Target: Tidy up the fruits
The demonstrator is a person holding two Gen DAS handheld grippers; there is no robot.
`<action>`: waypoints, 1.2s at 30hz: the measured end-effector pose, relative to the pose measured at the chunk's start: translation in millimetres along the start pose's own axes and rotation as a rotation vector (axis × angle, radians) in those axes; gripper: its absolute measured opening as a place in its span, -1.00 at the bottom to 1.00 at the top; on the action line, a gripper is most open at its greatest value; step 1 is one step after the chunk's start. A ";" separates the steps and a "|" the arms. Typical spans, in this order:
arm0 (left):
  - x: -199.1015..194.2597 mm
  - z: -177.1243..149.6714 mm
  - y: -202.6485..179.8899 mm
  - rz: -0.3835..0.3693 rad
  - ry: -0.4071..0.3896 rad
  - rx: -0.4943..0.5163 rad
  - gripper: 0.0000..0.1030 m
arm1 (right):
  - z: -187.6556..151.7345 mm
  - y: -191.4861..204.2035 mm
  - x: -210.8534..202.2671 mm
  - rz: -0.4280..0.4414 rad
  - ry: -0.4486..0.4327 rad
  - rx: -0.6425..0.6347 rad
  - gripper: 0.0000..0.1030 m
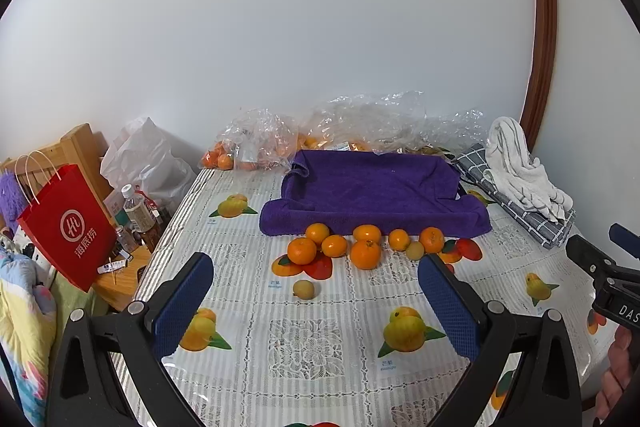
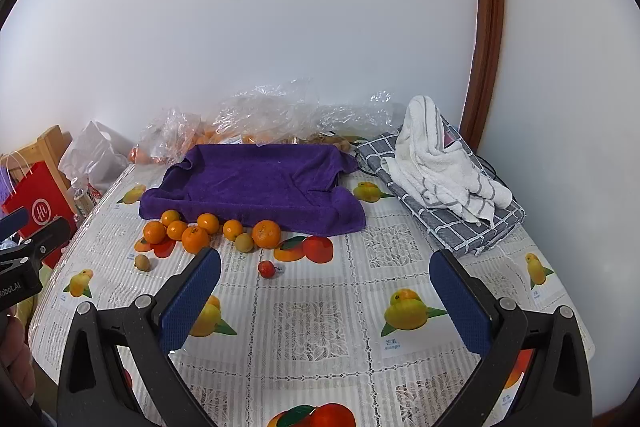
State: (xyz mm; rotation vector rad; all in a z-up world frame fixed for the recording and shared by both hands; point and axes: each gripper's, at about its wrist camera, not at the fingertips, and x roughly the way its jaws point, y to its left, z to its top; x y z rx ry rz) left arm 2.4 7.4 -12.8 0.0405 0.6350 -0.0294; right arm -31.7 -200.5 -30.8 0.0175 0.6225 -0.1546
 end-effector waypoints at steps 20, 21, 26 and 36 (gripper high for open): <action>-4.5 6.3 -1.7 -0.003 0.003 0.007 1.00 | -0.1 1.1 -0.8 0.000 -0.001 -0.003 0.99; -4.3 5.9 -1.4 -0.004 0.004 0.005 1.00 | -0.1 1.2 -0.5 0.000 -0.001 -0.004 0.99; -3.8 4.8 -0.1 -0.004 0.005 -0.001 1.00 | -0.8 0.9 1.5 0.003 0.004 0.000 0.99; -1.8 5.8 4.2 0.000 0.004 0.008 1.00 | -2.0 4.6 6.3 0.013 0.003 -0.007 0.99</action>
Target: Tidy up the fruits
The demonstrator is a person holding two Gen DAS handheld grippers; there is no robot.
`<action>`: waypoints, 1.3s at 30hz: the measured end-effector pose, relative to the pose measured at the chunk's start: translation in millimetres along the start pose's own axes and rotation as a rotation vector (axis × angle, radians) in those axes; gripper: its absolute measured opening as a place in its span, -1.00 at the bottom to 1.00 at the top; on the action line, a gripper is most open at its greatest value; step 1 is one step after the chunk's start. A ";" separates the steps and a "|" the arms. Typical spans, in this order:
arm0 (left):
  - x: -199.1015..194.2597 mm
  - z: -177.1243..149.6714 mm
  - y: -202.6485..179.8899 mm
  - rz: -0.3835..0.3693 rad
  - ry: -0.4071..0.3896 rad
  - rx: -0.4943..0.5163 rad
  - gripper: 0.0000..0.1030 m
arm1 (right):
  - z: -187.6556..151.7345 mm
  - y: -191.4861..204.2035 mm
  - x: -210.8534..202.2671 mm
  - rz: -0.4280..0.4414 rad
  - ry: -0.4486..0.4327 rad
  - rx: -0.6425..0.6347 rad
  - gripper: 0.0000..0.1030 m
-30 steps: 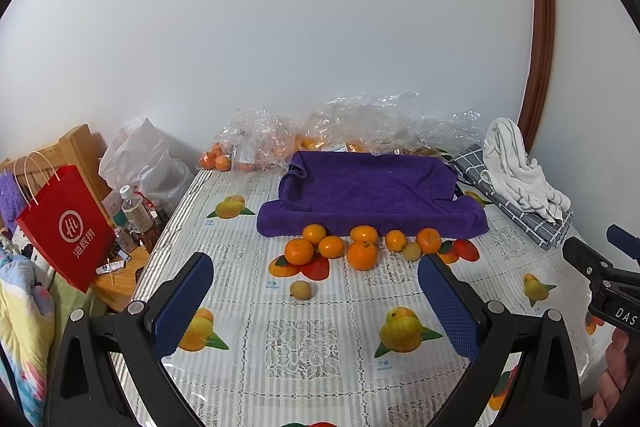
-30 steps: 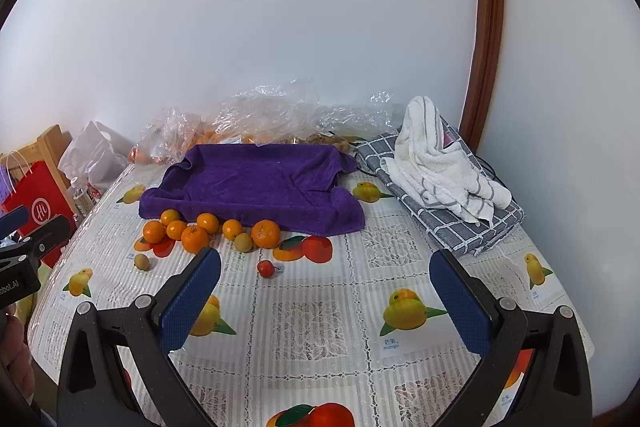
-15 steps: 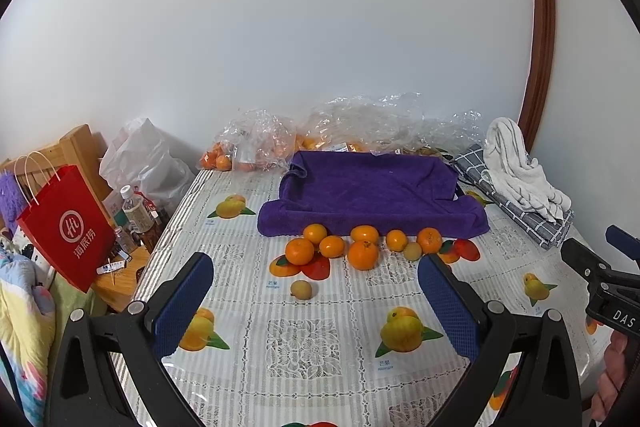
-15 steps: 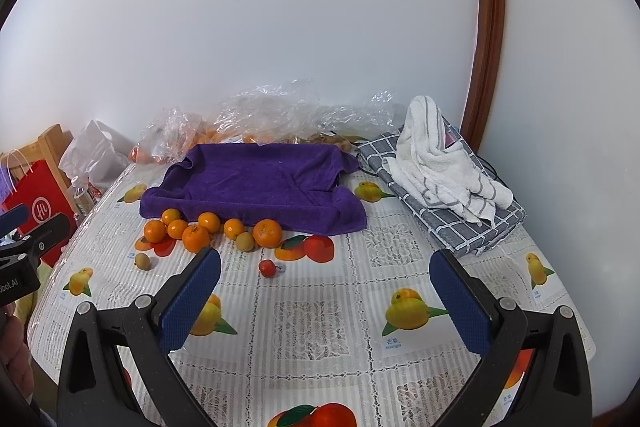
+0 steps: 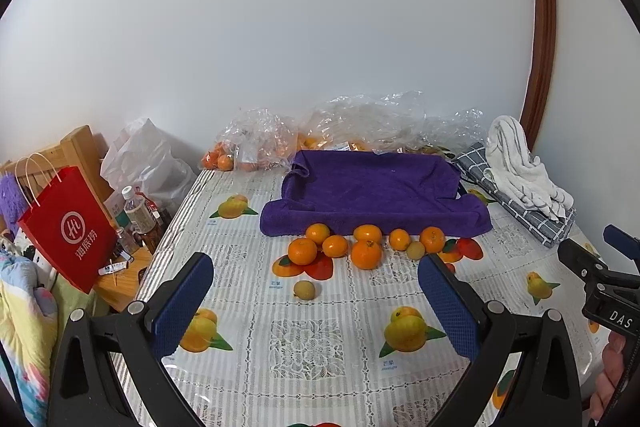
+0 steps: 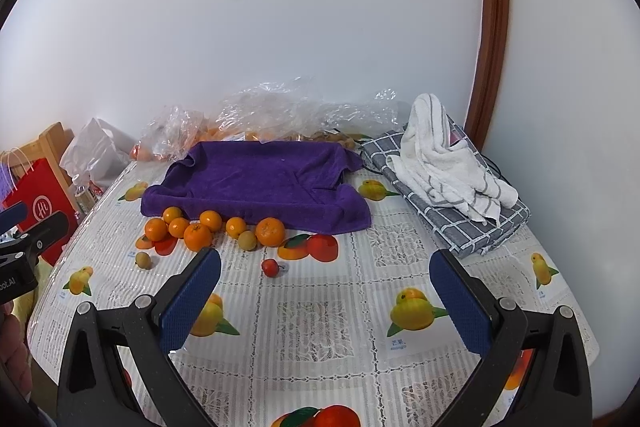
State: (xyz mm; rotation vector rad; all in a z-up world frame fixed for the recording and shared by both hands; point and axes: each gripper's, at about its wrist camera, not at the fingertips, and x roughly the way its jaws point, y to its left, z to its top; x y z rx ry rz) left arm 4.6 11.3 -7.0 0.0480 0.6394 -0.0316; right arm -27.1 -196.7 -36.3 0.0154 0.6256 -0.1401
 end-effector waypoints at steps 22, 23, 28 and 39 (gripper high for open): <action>69.0 -16.0 31.3 -0.037 0.073 -0.012 0.99 | -6.5 11.7 72.4 0.012 0.053 -0.010 0.96; 72.7 -17.5 33.3 -0.046 0.081 -0.013 0.96 | -7.7 12.2 78.4 0.016 0.059 -0.010 0.94; 92.7 -20.9 44.9 0.025 0.085 0.033 0.93 | -12.0 10.9 107.7 0.065 0.122 0.018 0.78; 126.3 -27.5 68.7 -0.053 0.157 -0.010 0.92 | -27.3 18.1 156.6 0.090 0.224 -0.012 0.25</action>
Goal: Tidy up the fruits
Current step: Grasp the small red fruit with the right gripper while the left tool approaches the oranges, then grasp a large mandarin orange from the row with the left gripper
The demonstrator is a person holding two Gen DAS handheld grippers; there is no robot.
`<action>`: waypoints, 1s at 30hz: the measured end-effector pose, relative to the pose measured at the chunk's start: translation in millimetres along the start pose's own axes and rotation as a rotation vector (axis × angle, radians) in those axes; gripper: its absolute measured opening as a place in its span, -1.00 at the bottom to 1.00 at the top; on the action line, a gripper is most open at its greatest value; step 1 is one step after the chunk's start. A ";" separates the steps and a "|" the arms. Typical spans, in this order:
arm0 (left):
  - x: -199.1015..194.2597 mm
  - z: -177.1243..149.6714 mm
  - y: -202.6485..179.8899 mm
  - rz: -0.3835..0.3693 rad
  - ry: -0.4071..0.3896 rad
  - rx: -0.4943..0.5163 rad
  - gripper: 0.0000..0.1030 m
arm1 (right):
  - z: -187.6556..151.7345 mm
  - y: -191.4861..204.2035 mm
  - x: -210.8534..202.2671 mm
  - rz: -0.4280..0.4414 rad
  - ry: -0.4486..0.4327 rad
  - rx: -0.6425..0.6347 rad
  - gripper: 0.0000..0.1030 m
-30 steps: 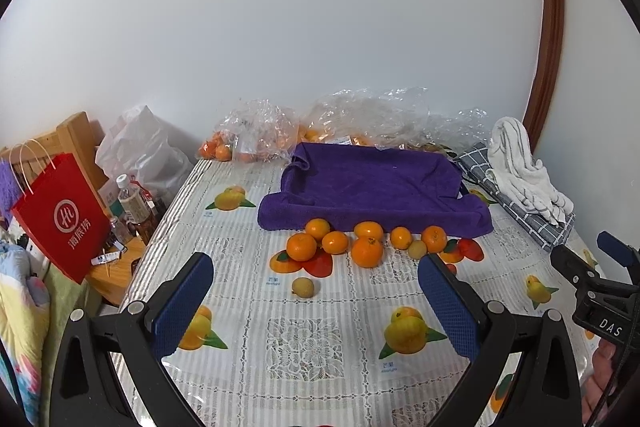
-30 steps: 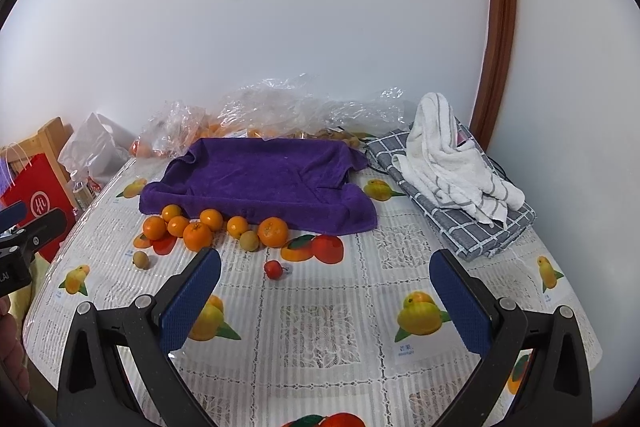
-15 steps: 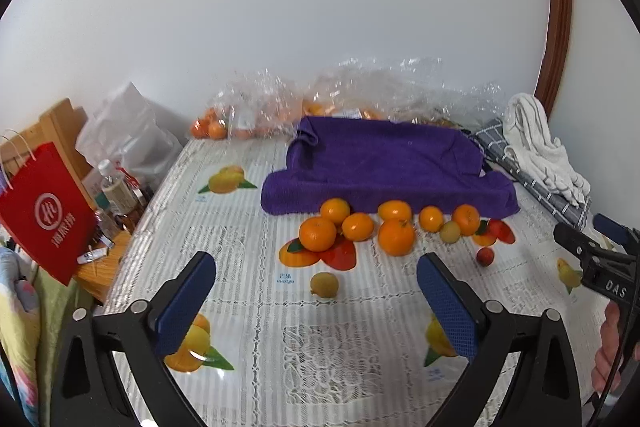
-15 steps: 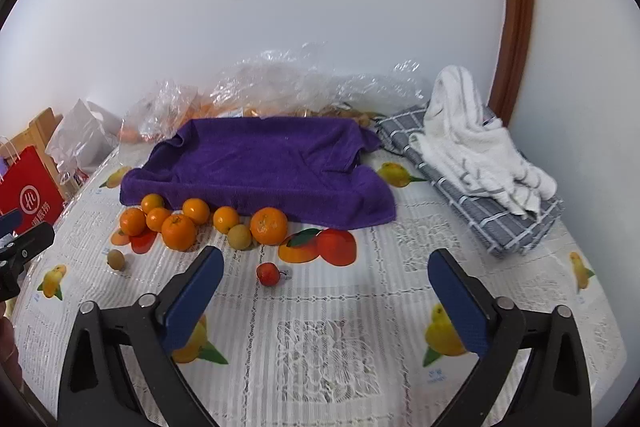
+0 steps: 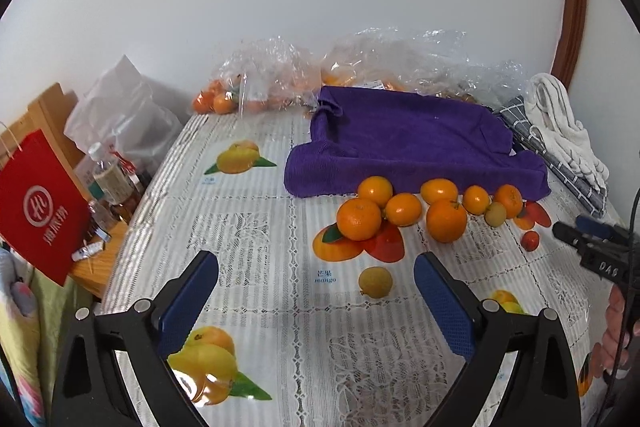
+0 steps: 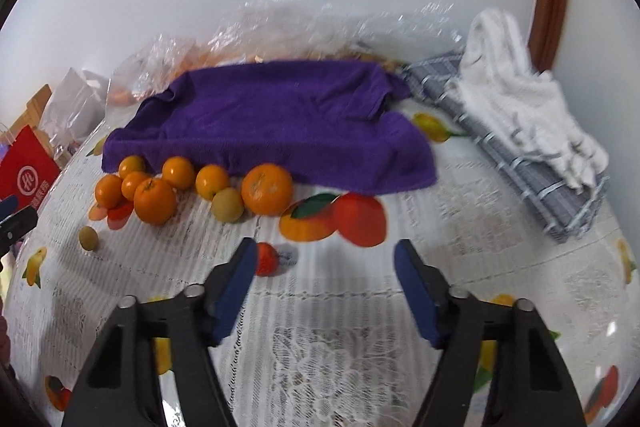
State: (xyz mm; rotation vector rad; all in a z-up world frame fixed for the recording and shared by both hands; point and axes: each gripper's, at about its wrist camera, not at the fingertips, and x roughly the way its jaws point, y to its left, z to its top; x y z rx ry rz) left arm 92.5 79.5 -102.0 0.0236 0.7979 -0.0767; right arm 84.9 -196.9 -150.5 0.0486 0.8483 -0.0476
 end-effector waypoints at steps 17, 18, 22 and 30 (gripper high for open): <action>38.3 -1.6 -5.5 -0.085 0.115 -0.034 0.53 | -5.9 24.9 37.1 0.086 0.070 -0.098 -0.52; 41.4 0.1 -8.6 -0.085 0.119 -0.027 0.53 | -5.8 23.7 36.3 0.088 0.067 -0.097 -0.52; 54.0 8.5 -17.6 -0.073 0.137 -0.023 0.53 | -4.2 13.3 29.1 0.059 0.031 -0.092 -0.52; 86.3 16.5 -27.8 -0.045 0.165 -0.020 0.32 | -5.6 -8.4 17.7 0.044 0.016 -0.081 -0.52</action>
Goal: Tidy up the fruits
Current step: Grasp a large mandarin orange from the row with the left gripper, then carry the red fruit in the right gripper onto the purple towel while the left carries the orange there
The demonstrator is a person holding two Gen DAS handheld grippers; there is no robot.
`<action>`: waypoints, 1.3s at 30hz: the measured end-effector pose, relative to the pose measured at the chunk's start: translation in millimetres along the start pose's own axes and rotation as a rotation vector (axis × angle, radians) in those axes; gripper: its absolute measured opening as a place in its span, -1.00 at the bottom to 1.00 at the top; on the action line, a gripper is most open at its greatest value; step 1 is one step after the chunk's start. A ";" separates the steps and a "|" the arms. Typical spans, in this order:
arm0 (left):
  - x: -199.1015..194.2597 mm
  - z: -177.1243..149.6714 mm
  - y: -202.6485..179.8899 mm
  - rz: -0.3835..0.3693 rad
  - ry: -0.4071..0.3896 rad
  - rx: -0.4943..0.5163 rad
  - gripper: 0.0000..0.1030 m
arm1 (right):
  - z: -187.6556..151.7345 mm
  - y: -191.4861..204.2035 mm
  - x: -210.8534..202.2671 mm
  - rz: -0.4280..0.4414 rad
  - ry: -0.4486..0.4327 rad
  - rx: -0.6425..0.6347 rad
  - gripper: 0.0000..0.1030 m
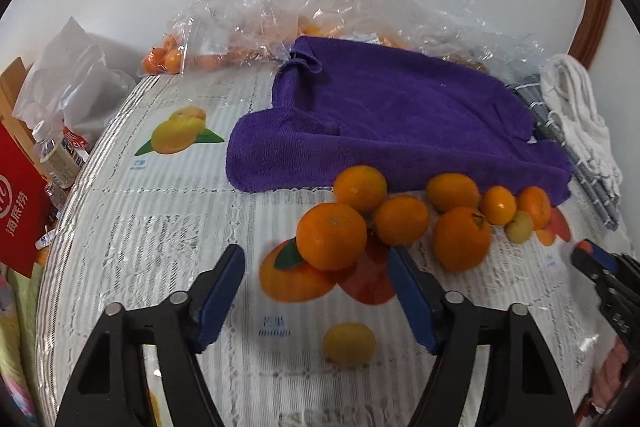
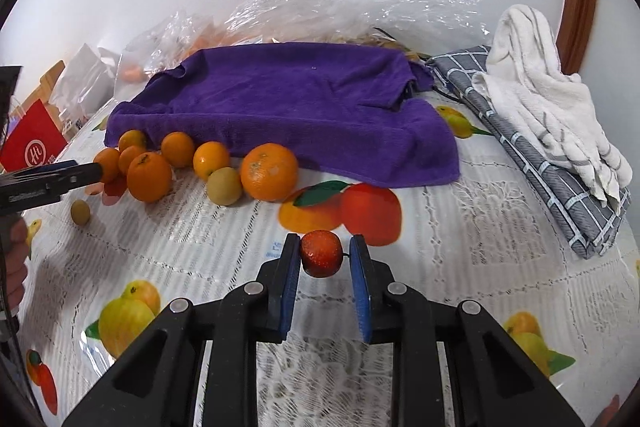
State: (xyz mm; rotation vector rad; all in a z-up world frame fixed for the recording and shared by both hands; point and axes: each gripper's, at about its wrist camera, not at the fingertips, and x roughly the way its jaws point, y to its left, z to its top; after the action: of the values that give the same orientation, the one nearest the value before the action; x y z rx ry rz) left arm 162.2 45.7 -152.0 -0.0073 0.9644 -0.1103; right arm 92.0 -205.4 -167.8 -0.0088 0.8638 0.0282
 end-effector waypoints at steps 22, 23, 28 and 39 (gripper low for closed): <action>9.3 1.1 7.4 -0.122 -0.035 -0.063 -0.28 | -9.0 0.2 -1.7 0.020 0.049 0.020 -0.52; 7.4 0.9 7.7 -0.126 -0.042 -0.062 -0.28 | -9.4 -0.2 -3.9 0.019 0.049 0.023 -0.52; -4.6 -0.3 6.8 -0.147 -0.082 -0.052 -0.28 | -9.2 -2.8 -17.9 0.008 0.036 0.039 -0.52; -56.6 8.7 5.3 -0.135 -0.115 -0.026 -0.28 | 23.3 -3.9 -49.8 -0.024 -0.021 0.051 -0.52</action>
State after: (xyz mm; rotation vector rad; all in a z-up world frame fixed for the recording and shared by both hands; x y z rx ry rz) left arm 137.9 56.1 -100.9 -0.1017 0.8502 -0.2195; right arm 77.5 -210.0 -114.8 0.0286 0.8435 -0.0159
